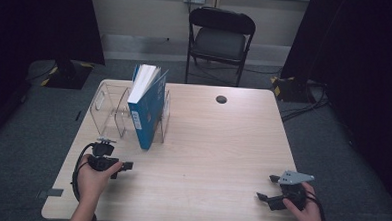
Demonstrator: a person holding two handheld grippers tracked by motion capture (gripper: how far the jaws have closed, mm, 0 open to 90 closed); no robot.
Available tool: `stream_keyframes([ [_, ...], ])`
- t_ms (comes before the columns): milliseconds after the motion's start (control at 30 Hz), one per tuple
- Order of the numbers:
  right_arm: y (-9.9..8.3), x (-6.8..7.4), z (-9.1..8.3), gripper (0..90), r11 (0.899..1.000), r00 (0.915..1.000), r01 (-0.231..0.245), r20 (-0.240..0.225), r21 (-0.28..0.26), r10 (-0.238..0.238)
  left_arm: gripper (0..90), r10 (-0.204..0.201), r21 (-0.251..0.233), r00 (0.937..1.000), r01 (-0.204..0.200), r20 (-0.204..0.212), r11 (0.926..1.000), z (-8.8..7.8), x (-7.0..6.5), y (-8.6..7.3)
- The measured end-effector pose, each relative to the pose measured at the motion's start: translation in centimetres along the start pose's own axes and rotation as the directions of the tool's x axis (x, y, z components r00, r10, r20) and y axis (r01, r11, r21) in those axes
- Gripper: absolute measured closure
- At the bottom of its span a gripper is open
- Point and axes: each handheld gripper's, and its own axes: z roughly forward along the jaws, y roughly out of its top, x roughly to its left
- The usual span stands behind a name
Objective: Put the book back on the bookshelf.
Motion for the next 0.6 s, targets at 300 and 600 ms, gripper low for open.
stream_keyframes([
  [300,0.0,0.0,0.0,13.6,1.000,1.0000,0.000,-0.001,-0.001,0.000,33.4,0.014,0.005,0.9999,-0.014,-0.010,0.9999,0.7,0.1,-0.8],
  [600,0.0,0.0,0.0,13.6,1.000,1.0000,0.000,-0.001,-0.001,0.000,28.9,0.057,-0.029,0.9983,-0.057,-0.017,0.9979,1.0,-0.2,-1.3],
])
